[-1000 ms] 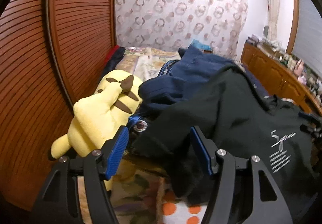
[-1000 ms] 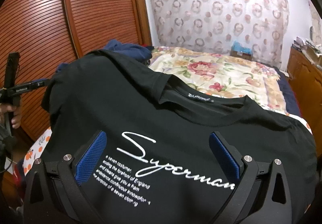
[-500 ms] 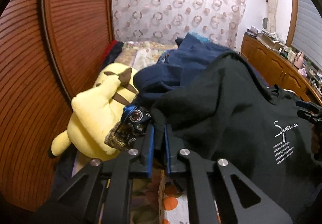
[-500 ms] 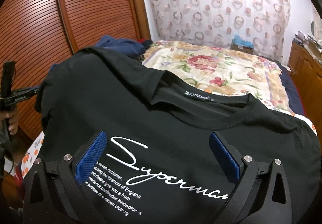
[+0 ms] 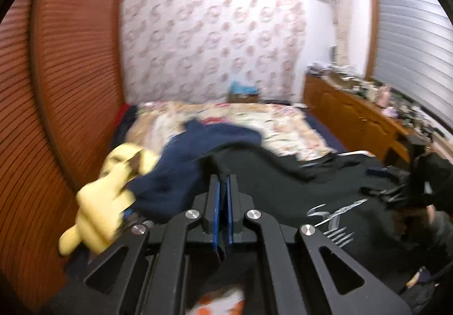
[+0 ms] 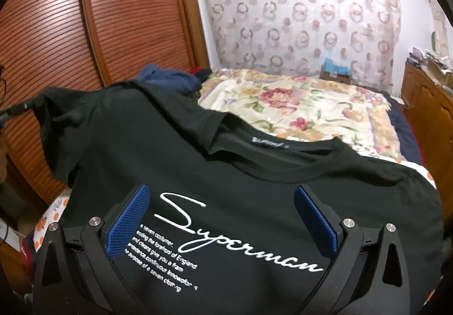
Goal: Fold small clothes
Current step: 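Fold the grasped side over toward the shirt's center, then open left gripper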
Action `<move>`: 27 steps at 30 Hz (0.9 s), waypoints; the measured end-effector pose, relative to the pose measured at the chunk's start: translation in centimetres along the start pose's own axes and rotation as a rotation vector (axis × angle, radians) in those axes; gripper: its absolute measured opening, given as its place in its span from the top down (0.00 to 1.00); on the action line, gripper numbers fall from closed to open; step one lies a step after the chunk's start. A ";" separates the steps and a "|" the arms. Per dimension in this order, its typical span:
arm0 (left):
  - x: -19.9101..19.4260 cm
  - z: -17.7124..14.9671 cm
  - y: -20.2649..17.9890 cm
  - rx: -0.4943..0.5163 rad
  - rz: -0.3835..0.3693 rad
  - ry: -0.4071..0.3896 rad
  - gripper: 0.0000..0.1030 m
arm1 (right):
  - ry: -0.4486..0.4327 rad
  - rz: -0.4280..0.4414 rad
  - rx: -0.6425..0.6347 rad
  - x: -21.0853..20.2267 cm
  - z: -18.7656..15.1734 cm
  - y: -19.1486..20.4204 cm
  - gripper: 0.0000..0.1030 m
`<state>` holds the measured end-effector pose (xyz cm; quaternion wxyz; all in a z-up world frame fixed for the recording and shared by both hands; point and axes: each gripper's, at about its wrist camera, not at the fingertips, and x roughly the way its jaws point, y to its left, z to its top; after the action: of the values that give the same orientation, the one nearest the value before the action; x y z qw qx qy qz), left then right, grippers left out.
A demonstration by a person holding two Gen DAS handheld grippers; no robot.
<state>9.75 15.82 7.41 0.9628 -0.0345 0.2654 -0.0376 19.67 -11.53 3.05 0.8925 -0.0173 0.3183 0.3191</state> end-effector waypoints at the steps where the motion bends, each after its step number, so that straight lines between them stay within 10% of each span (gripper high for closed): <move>1: 0.4 0.6 -0.9 0.011 -0.025 0.002 1.00 | -0.009 -0.008 0.005 -0.5 0.0 -0.3 0.00; 12: 9.3 3.5 -12.6 0.206 -0.222 0.169 0.92 | -0.059 -0.125 0.096 -5.9 -2.4 -4.9 0.00; 17: 9.9 3.1 -11.6 0.188 -0.213 0.181 0.43 | -0.028 -0.153 0.103 -6.2 -3.4 -6.0 0.00; 27: 12.2 -0.4 -10.6 0.138 -0.168 0.230 0.42 | 0.004 -0.193 0.132 -5.7 -4.7 -9.3 0.00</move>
<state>19.46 4.15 1.76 0.9196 0.0140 0.3668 -0.1398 19.04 -23.21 1.06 0.9176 0.0103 0.3371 0.2102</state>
